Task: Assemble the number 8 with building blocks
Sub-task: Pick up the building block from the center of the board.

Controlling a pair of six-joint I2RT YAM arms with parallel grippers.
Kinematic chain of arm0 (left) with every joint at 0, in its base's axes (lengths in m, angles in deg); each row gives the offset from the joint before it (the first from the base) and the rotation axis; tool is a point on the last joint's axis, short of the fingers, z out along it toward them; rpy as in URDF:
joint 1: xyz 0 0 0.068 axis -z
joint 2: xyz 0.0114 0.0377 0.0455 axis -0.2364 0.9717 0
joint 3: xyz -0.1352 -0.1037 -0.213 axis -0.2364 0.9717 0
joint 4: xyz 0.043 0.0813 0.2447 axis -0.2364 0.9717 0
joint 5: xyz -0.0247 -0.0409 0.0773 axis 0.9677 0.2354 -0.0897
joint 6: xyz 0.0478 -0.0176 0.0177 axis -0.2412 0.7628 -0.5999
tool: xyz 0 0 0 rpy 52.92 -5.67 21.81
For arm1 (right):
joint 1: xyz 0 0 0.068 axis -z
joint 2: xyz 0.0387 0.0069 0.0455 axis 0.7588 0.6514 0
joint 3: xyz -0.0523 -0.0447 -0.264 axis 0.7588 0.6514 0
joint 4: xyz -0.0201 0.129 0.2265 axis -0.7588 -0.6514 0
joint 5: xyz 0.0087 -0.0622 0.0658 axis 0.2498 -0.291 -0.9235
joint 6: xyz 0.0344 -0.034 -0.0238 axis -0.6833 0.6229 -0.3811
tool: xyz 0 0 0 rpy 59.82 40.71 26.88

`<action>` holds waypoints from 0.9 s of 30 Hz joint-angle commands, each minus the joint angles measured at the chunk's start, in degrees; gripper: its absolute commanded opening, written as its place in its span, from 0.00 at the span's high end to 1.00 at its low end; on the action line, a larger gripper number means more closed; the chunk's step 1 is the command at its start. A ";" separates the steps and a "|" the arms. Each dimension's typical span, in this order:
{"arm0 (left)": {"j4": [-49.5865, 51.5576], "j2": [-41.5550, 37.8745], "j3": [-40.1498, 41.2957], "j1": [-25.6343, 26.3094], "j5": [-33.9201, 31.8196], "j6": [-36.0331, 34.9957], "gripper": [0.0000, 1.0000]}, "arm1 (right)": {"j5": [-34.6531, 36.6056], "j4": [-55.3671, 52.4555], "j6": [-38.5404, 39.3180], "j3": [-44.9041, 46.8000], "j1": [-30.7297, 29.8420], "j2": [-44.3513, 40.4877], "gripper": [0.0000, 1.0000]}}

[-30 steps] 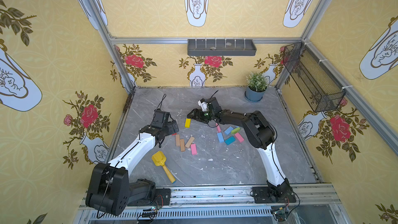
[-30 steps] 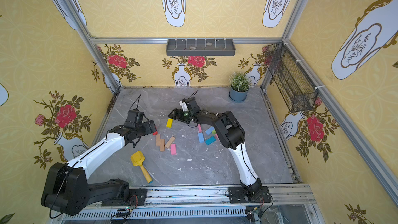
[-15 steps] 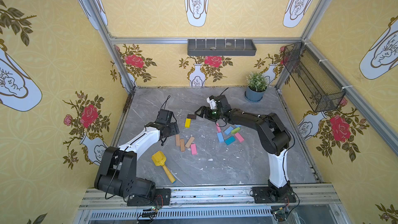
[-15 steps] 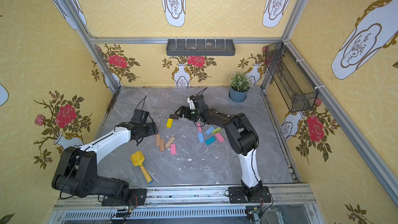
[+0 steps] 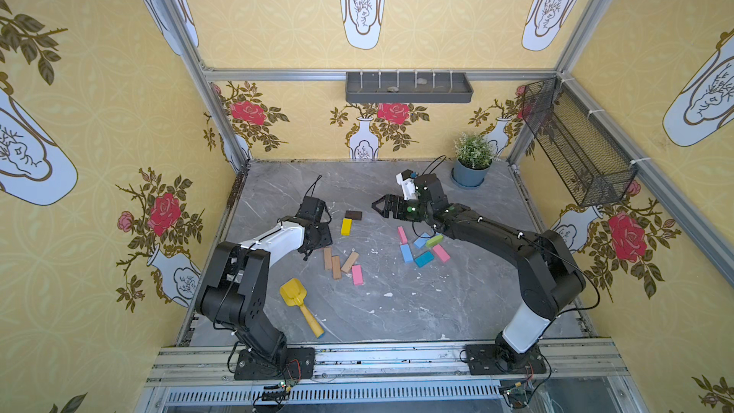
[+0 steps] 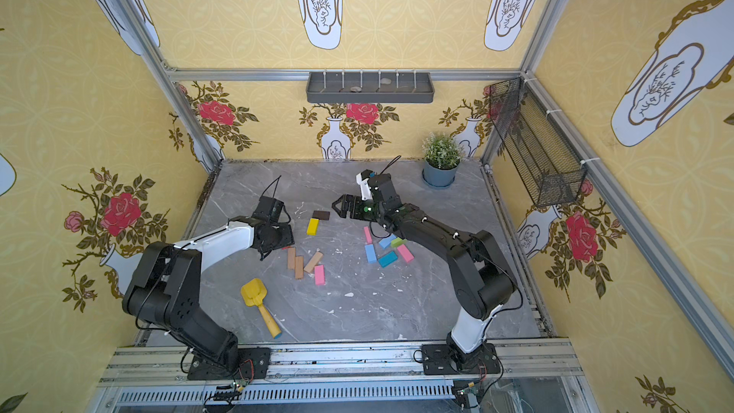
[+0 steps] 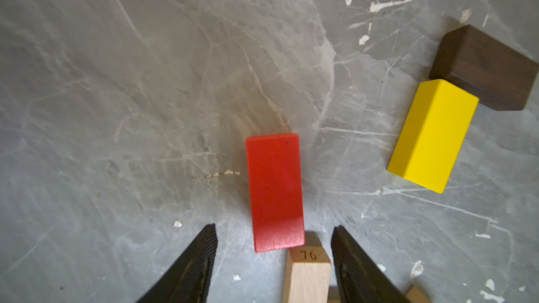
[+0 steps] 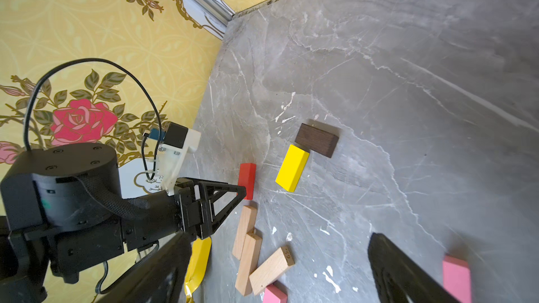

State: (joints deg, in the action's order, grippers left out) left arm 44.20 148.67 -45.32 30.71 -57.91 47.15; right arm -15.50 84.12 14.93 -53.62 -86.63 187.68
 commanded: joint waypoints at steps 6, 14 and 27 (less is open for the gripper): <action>0.69 4.49 -2.71 -0.05 -0.41 -1.21 0.48 | 1.67 -0.80 1.40 2.87 0.18 -2.92 0.02; 1.05 7.18 -3.85 -0.07 -1.40 -2.12 0.61 | 1.63 -0.89 1.48 4.18 0.37 -2.97 0.03; 4.92 3.12 -7.61 3.42 -1.28 -6.65 0.87 | 1.75 -1.50 1.78 6.99 2.24 -6.37 0.02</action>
State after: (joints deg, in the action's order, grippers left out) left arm 47.37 152.82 -51.66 32.35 -59.03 43.04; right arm -14.06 82.70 16.36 -47.41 -85.12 182.87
